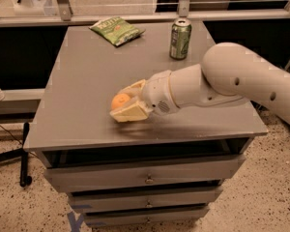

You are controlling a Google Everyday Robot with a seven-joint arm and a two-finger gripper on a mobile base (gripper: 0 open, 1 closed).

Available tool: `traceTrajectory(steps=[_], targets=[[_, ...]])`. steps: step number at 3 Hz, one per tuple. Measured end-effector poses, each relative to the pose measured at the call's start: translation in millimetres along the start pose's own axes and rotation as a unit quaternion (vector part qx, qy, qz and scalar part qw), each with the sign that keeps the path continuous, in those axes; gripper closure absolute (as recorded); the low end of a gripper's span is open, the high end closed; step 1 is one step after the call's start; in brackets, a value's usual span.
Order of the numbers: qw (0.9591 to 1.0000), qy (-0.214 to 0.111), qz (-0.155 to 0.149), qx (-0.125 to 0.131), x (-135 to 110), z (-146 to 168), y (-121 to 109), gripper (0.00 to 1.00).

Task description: Move orange near green can

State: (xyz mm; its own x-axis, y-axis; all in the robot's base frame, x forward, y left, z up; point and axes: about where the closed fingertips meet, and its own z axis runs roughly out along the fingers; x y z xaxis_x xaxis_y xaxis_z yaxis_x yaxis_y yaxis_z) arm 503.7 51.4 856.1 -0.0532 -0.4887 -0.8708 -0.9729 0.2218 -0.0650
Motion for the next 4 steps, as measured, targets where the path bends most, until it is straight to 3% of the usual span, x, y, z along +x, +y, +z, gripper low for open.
traceTrajectory(steps=[1,2,3,4], targets=[[0.9971,0.022,-0.014,0.072,-0.1,-78.6,-56.3,1.00],[0.9973,0.022,-0.014,0.069,0.0,-76.2,-54.2,1.00],[0.9938,0.030,-0.016,0.106,16.7,-96.0,-82.2,1.00],[0.9864,0.036,-0.020,0.159,41.5,-126.7,-136.7,1.00]])
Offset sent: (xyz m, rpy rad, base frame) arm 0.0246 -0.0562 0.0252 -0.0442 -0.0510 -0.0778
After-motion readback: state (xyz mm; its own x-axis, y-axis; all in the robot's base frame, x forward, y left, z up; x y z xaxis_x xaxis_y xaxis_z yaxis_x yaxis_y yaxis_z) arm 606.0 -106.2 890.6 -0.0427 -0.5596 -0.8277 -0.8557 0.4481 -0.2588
